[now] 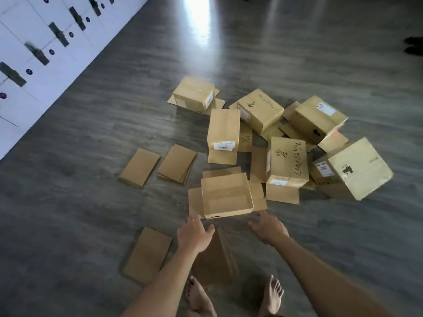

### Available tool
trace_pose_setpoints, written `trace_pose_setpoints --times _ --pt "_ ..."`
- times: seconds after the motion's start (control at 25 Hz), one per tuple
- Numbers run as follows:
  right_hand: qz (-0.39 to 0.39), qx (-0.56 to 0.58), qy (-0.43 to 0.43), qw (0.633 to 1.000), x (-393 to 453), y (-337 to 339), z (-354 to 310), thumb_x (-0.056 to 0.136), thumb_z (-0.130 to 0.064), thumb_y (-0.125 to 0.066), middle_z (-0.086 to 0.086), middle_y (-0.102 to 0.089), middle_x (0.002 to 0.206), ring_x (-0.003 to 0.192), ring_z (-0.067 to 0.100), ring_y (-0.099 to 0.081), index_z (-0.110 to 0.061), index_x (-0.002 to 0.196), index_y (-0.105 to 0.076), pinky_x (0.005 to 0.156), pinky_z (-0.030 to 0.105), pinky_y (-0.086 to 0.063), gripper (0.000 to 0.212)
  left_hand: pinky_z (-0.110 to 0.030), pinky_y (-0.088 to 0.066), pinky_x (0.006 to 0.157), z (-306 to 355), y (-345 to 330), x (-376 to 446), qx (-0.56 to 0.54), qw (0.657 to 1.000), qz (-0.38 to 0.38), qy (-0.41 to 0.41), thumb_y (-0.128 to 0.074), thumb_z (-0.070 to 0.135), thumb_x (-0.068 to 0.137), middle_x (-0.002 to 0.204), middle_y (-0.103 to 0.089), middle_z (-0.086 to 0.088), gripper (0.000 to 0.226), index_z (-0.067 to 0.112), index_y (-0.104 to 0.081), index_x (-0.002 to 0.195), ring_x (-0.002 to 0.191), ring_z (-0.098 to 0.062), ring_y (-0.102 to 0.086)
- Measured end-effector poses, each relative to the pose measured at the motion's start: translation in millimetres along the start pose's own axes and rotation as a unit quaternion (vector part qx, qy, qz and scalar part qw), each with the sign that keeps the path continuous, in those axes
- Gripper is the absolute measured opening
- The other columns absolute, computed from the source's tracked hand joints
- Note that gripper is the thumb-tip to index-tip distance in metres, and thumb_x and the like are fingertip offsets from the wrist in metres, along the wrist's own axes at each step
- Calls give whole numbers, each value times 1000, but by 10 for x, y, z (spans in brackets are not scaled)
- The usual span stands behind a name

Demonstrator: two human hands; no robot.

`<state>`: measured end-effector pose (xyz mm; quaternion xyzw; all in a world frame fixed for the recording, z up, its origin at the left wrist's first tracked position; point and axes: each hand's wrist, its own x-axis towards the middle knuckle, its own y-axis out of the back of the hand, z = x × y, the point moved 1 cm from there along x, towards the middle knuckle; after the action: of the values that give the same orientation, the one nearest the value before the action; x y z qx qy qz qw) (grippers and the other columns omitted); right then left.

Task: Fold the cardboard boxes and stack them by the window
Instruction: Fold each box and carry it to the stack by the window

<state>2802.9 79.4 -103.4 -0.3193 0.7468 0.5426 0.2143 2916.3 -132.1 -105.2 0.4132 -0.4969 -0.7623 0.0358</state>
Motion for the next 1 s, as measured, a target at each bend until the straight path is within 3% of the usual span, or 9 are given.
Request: trace_pose_setpoints --times 0.28,0.52,0.72,0.8,0.88,0.96,1.0 --pt "64 -2 -3 998 1918 -1052 371 94 -51 -55 8 -50 140 126 30 -51 -18 147 -37 99 45 -48 64 -40 -43 101 -219 -1347 1762 -63 995 73 -17 -53 58 94 138 -52 -6 65 16 -43 142 128 -27 -47" --pt "149 -40 46 987 3864 -2092 717 93 -55 -56 10 -46 144 127 31 -48 -15 144 -37 98 46 -44 68 -46 -43 104 -581 -2465 3582 -16 988 150 -14 -52 64 91 145 -46 -12 79 13 -33 149 132 -31 -45" --pt "244 -100 21 964 4956 -2420 960 91 -62 -51 13 -42 146 133 34 -39 -15 143 -38 108 49 -34 72 -45 -42 102 -708 -2960 4734 -19 989 148 -24 -50 70 89 144 -47 -14 83 8 -37 143 135 -34 -42" --pt "253 -68 9 965 5102 -2406 1001 91 -64 -51 14 -43 146 135 36 -39 -16 144 -37 110 50 -31 73 -41 -46 96 -690 -2992 4932 -48 989 137 -6 -47 74 88 134 -57 -16 81 6 -47 132 126 -34 -53" --pt "230 9 7 973 5152 -2347 1013 91 -60 -56 14 -46 146 135 35 -42 -16 147 -33 110 49 -34 74 -34 -48 81 -616 -2973 4996 -132 982 135 7 -51 73 87 122 -64 -13 71 9 -57 119 107 -29 -62" --pt "199 91 -13 976 5148 -2280 1043 91 -58 -59 13 -50 141 128 33 -50 -14 146 -34 102 45 -44 74 -28 -43 66 -588 -2985 4983 -219 965 142 12 -60 67 86 103 -67 -1 54 17 -60 105 77 -12 -58" --pt "186 125 -24 974 5144 -2274 1082 90 -58 -61 13 -52 138 124 31 -53 -13 144 -36 98 43 -46 75 -29 -45 67 -613 -3041 4985 -259 957 132 15 -63 67 84 96 -65 5 54 18 -61 106 71 -7 -54"
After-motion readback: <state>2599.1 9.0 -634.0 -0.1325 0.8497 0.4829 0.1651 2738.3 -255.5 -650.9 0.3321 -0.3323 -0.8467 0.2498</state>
